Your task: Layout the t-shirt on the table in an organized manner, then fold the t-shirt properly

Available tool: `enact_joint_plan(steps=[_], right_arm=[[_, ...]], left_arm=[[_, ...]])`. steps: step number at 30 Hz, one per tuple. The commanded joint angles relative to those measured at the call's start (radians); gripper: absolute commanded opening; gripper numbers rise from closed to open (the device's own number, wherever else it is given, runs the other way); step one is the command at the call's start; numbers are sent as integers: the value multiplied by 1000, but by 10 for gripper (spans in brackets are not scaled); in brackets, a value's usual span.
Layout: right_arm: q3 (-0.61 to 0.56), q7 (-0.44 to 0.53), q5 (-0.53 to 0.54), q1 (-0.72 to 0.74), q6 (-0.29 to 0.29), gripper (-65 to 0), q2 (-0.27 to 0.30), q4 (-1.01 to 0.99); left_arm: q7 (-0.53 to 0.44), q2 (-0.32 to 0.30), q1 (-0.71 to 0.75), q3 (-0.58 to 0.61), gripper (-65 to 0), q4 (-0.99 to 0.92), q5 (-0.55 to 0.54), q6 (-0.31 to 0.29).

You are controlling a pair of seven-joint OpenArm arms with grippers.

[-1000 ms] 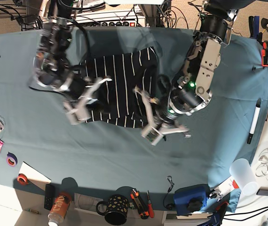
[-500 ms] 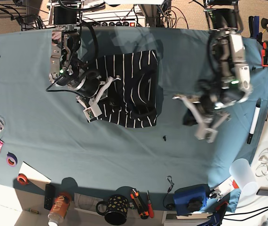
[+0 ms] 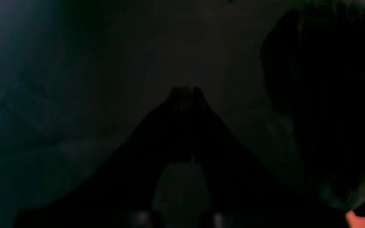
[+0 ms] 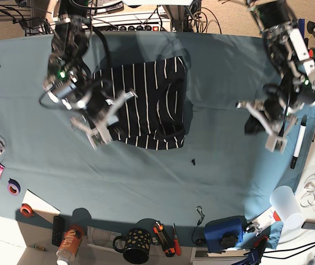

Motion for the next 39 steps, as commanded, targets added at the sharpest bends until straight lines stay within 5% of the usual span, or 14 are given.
enact_joint_plan(steps=[1, 8, 16, 27, 39], right_arm=[[17, 10, 23, 6, -1, -650, 3, 18], [205, -145, 186, -95, 0, -650, 3, 103], [301, -269, 201, -288, 40, -650, 3, 242], [304, -275, 202, -606, 101, -650, 3, 243], [303, -317, 197, -823, 135, -650, 6, 241]], left_arm=[[-14, -19, 5, -4, -650, 24, -18, -3], [-10, -50, 143, -13, -650, 168, -10, 10], [37, -50, 319, -68, -650, 229, -11, 11], [-24, -47, 624, -220, -650, 229, -11, 3], [-32, -45, 898, -224, -650, 202, -10, -23]])
